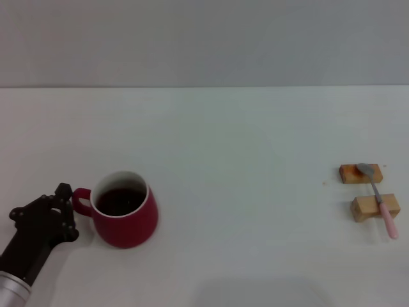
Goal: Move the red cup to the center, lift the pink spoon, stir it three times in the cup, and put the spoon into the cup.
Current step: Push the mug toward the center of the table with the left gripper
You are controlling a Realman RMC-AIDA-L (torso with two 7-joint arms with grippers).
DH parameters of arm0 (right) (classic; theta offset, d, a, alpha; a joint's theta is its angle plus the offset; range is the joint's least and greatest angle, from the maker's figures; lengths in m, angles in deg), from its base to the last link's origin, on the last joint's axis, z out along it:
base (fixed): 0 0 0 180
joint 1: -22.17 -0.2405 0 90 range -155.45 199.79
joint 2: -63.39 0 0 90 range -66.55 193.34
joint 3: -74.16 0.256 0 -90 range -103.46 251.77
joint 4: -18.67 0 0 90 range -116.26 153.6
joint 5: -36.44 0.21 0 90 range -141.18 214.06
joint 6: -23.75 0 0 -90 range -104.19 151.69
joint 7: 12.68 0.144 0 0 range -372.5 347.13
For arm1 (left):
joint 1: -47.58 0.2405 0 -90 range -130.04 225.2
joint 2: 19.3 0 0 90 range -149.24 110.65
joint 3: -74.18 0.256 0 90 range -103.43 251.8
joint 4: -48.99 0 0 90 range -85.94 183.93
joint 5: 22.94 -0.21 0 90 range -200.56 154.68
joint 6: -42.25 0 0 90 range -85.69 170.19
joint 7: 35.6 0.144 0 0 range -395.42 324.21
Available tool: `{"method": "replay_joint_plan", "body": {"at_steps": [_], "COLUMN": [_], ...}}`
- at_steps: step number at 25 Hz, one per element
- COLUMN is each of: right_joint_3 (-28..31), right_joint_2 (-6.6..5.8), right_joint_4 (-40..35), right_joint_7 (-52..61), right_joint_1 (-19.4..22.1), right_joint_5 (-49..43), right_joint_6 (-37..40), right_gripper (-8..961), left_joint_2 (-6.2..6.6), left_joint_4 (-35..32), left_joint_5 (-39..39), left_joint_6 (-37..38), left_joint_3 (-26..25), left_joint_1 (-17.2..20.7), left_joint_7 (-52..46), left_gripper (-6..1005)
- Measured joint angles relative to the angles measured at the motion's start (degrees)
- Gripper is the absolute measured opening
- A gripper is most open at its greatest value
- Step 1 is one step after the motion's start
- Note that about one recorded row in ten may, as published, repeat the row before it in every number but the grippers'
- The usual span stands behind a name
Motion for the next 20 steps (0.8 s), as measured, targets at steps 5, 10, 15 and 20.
{"method": "replay_joint_plan", "body": {"at_steps": [5,10,15,20], "right_joint_3": [0.0,0.0,0.0,-0.28], "right_joint_2": [0.0,0.0,0.0,0.0], "right_joint_4": [0.0,-0.02,0.0,0.0], "right_joint_7": [0.0,0.0,0.0,0.0], "right_joint_1": [-0.18,-0.24,-0.04,0.03], "right_joint_5": [0.0,0.0,0.0,0.0], "right_joint_6": [-0.04,-0.31,-0.3,-0.21], "right_gripper": [576,577,577,576], "left_joint_2": [0.01,0.11,0.11,-0.04], "left_joint_4": [1.01,0.73,0.9,2.14], "left_joint_5": [-0.01,0.38,0.34,0.15], "left_joint_6": [-0.5,-0.76,-1.03,-2.62], "left_joint_3": [1.42,1.17,1.33,2.36], "left_joint_1": [-0.25,-0.05,0.03,-0.72], "left_joint_7": [0.08,0.11,0.11,0.1], "left_gripper": [0,0,0,0]}}
